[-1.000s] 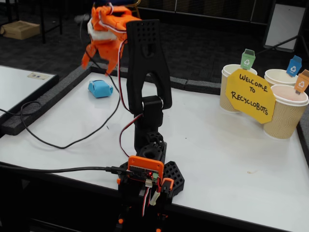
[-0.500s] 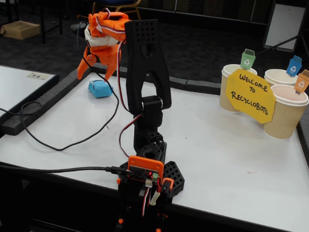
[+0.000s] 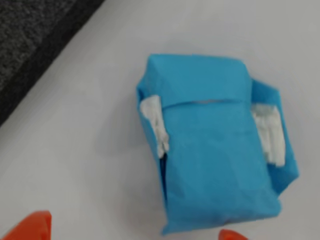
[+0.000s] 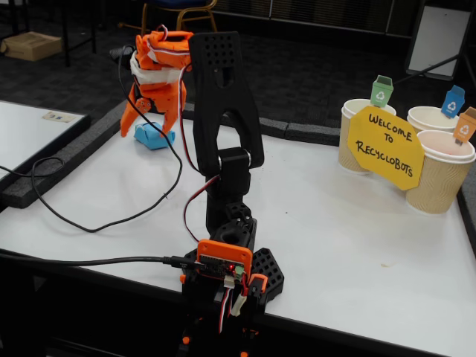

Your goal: Sort rubbish by color.

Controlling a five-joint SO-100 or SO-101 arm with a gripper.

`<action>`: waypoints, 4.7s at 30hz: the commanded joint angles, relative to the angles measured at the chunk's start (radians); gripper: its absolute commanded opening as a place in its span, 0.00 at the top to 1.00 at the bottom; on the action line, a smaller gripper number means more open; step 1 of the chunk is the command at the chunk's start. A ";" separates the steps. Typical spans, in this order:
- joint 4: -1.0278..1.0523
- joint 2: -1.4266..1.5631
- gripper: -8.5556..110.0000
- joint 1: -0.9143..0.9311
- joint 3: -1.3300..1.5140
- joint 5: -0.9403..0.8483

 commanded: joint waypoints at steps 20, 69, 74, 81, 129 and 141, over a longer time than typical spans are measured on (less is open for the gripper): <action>0.089 0.074 0.71 0.086 -0.252 -0.187; -0.067 -0.212 0.93 0.078 -0.419 -0.146; -0.067 -0.209 0.93 0.078 -0.416 -0.143; -0.009 -0.074 0.93 0.077 -0.377 -0.087; 0.420 1.667 0.93 0.433 0.841 0.156; 0.376 1.921 0.93 0.776 0.945 0.253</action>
